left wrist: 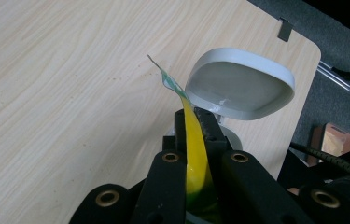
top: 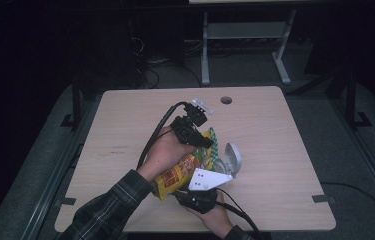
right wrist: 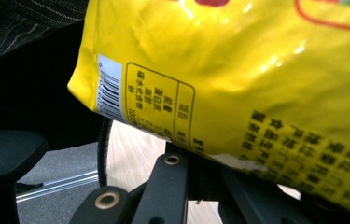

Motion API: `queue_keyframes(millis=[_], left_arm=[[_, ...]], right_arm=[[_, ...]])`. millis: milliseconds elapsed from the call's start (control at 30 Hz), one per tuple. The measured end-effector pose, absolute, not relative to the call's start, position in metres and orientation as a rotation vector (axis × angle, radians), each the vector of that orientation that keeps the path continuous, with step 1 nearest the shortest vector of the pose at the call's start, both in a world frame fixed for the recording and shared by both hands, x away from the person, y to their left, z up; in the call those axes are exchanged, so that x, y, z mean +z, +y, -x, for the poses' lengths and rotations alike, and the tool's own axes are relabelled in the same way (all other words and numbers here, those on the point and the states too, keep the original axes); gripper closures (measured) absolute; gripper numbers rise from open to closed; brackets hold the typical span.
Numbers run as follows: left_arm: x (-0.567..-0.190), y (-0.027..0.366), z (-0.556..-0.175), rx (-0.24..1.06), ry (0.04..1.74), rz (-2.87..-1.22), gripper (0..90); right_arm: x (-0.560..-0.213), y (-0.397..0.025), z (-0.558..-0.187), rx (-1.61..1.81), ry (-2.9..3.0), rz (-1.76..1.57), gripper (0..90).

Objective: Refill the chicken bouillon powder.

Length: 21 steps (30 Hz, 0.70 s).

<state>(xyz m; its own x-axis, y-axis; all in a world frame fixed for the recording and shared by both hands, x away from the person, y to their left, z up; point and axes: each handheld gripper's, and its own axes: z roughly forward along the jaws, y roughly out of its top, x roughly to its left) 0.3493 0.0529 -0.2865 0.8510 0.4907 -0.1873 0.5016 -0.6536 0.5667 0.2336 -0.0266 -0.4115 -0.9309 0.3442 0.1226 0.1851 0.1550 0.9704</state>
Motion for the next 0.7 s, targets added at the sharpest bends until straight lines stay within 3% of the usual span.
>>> queue_keyframes(millis=[700], left_arm=[[-0.2863,0.0512,-0.3496,-0.024,0.717,-2.408,89.8]], right_arm=[[-0.411,-0.027,-0.2332,1.897,2.285,-0.527,90.0]])
